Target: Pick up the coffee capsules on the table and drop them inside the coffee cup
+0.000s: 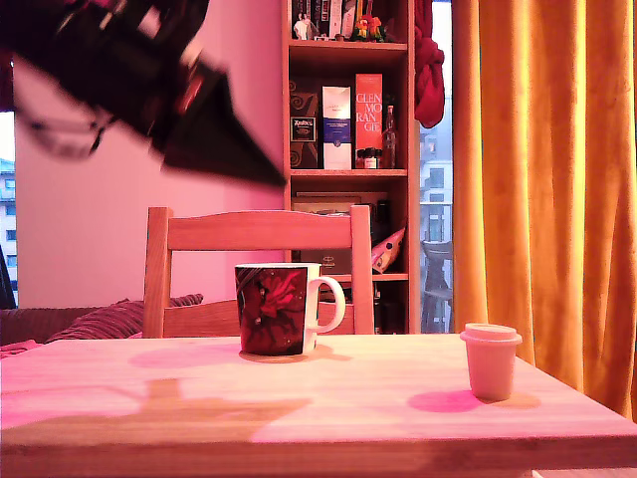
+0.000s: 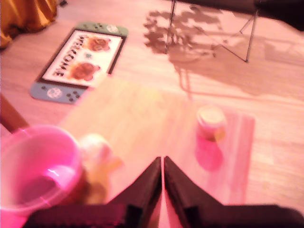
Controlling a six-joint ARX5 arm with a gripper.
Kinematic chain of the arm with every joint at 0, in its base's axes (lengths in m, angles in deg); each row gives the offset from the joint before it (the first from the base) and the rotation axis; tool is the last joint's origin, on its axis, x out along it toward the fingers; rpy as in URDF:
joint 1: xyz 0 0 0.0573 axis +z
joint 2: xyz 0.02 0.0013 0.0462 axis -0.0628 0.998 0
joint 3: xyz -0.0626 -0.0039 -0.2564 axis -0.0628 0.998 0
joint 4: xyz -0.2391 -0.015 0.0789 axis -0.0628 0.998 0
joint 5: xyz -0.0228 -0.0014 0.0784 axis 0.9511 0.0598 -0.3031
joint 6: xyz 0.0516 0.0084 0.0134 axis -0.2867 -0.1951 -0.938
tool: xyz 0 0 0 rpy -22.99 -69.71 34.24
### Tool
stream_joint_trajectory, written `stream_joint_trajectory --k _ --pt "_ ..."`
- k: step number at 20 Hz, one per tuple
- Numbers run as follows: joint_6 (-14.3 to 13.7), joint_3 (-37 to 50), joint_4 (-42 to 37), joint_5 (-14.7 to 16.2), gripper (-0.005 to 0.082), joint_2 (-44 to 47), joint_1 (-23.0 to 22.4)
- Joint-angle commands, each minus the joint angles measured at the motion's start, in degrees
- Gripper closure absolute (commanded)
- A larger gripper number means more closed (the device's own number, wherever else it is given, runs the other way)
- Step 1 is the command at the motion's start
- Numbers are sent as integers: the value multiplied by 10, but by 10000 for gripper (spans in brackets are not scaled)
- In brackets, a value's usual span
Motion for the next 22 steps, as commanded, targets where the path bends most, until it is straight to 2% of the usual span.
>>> stream_joint_trajectory --k 1,6,8,12,14,18,22 --pt "10 42 -43 5 793 -28 -10" --pt "67 143 -162 15 793 -48 -36" --pt "75 172 -193 12 793 -48 -52" --pt "71 188 -207 -9 793 -48 -84" --pt "69 188 -211 -9 793 -47 -92" --pt "69 188 -210 -16 793 -47 -94" --pt "69 188 -213 -37 793 -34 -94"
